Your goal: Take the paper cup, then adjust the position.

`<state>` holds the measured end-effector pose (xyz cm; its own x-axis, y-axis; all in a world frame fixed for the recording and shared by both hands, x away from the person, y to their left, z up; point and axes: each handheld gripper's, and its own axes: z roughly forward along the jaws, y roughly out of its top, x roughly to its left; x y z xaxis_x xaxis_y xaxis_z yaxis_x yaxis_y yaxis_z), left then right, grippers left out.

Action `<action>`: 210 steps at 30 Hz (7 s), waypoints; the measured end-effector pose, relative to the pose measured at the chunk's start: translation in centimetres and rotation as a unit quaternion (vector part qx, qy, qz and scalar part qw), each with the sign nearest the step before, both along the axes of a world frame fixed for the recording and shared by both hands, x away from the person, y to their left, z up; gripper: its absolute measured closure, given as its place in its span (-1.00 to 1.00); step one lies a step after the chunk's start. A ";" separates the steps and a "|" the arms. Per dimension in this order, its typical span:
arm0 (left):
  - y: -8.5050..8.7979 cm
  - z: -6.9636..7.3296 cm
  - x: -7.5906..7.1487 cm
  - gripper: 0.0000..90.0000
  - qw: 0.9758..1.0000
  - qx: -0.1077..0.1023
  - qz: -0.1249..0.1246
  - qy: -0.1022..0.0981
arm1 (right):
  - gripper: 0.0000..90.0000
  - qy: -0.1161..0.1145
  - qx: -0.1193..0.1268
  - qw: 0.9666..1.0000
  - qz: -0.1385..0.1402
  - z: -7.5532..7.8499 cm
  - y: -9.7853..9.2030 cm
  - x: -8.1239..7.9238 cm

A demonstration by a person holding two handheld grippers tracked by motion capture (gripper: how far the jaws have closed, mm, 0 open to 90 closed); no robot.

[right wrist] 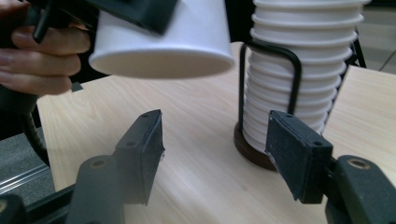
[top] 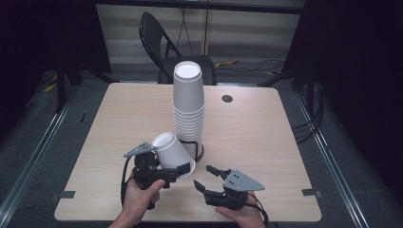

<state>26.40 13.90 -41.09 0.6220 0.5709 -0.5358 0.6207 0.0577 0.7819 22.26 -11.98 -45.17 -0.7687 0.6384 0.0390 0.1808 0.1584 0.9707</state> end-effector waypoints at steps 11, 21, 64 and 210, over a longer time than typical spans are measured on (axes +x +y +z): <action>0.0 -0.7 0.0 -0.70 0.997 -0.053 0.003 0.049 | -0.13 -0.019 0.002 1.000 -0.007 0.0 0.8 0.3; -0.2 -1.9 -0.1 -0.70 0.986 -0.116 0.000 0.116 | -0.06 -0.041 0.003 0.999 -0.007 0.3 1.8 1.0; -1.4 -3.5 -1.1 -0.79 0.979 -0.166 -0.013 0.118 | 0.89 -0.089 0.016 0.996 0.006 0.0 2.3 2.3; -5.9 -2.6 -5.2 -0.78 0.791 0.385 -0.205 -0.429 | 0.97 0.252 -0.114 0.956 0.101 2.3 1.5 5.8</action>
<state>21.18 8.02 -43.68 0.7862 0.1782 0.5918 -0.3144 -0.7090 0.6313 28.02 -10.43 -42.85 -0.7978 0.5144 0.3146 0.5596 0.4371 0.7042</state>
